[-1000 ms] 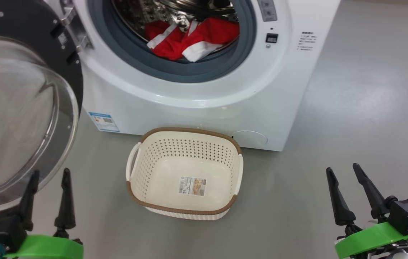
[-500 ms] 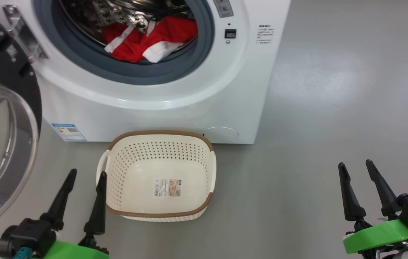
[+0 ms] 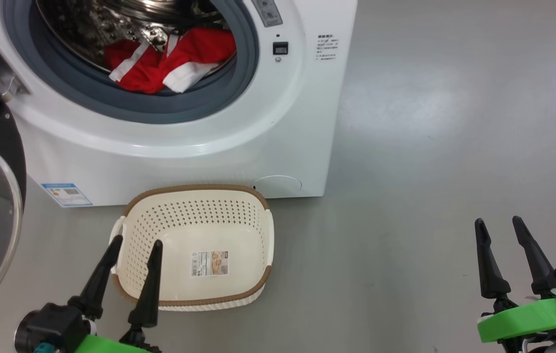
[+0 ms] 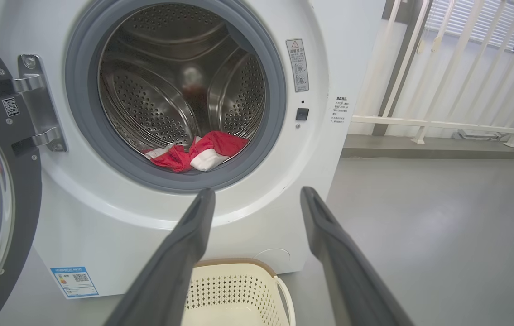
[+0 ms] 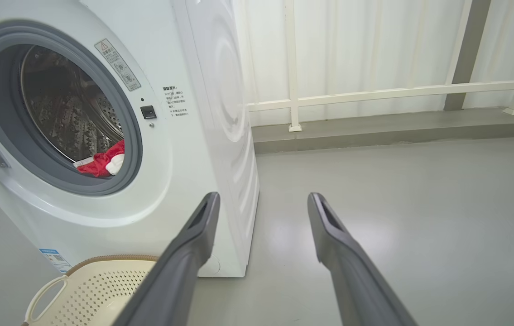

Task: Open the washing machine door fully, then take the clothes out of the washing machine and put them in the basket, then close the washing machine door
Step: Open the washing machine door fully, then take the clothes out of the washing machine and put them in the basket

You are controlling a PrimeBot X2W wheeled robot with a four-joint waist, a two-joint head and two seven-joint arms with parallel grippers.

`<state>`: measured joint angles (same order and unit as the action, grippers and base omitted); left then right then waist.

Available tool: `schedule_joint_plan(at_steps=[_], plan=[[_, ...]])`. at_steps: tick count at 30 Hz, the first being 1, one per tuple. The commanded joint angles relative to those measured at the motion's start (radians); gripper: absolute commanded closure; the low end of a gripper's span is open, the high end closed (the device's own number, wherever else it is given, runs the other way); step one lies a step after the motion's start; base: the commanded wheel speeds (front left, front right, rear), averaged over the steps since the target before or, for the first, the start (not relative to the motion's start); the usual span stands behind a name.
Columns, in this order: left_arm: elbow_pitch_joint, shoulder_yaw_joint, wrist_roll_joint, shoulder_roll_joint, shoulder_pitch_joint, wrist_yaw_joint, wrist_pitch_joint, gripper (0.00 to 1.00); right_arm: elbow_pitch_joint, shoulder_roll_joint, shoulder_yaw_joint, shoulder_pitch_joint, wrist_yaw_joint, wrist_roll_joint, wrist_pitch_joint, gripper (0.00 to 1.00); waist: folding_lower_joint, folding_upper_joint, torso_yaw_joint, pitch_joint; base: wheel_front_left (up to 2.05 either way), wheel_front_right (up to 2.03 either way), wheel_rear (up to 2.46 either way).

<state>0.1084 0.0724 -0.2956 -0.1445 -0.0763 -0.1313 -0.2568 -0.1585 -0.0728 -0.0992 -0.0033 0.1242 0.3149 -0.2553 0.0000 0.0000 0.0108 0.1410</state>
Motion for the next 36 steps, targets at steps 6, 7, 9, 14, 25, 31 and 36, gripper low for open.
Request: schedule_joint_plan(at_steps=[6, 7, 9, 14, 25, 31, 36], plan=[[-0.029, -0.026, -0.017, -0.019, 0.014, 0.001, -0.005, 0.0, 0.027, -0.009, 0.008, 0.01, 0.007, 0.002, -0.006, 0.0, 0.0, 0.0, -0.018, -0.015, 0.0, 0.0, 0.0], [-0.031, -0.024, -0.015, -0.02, 0.015, 0.001, -0.005, 0.0, 0.028, -0.009, 0.007, 0.011, 0.007, 0.002, -0.006, 0.0, 0.0, 0.0, -0.019, -0.016, 0.0, 0.0, 0.0], [-0.033, -0.022, -0.012, -0.021, 0.015, 0.001, -0.005, 0.0, 0.029, -0.009, 0.005, 0.012, 0.007, 0.002, -0.006, 0.0, 0.0, 0.0, -0.018, -0.015, 0.0, 0.0, 0.0], [-0.036, -0.026, -0.007, -0.024, 0.012, 0.001, -0.005, 0.0, 0.031, -0.008, 0.002, 0.013, 0.007, 0.0, -0.006, 0.0, 0.0, 0.0, -0.015, -0.016, 0.0, 0.0, 0.0], [-0.042, -0.038, -0.01, -0.023, 0.009, 0.001, -0.005, 0.0, 0.032, -0.007, 0.003, 0.011, 0.007, -0.002, -0.006, 0.0, 0.0, 0.0, -0.012, -0.018, 0.0, 0.0, 0.0], [-0.037, -0.032, -0.018, -0.03, 0.002, 0.001, -0.005, 0.0, 0.032, -0.007, 0.006, 0.007, 0.007, -0.003, -0.006, 0.0, 0.0, 0.0, -0.011, -0.011, 0.0, 0.0, 0.0], [-0.038, -0.027, -0.032, -0.037, -0.01, 0.001, -0.005, 0.0, 0.033, -0.008, 0.007, -0.001, 0.007, -0.004, -0.006, 0.0, 0.0, 0.0, -0.012, -0.001, 0.19, -0.24, 0.06]])
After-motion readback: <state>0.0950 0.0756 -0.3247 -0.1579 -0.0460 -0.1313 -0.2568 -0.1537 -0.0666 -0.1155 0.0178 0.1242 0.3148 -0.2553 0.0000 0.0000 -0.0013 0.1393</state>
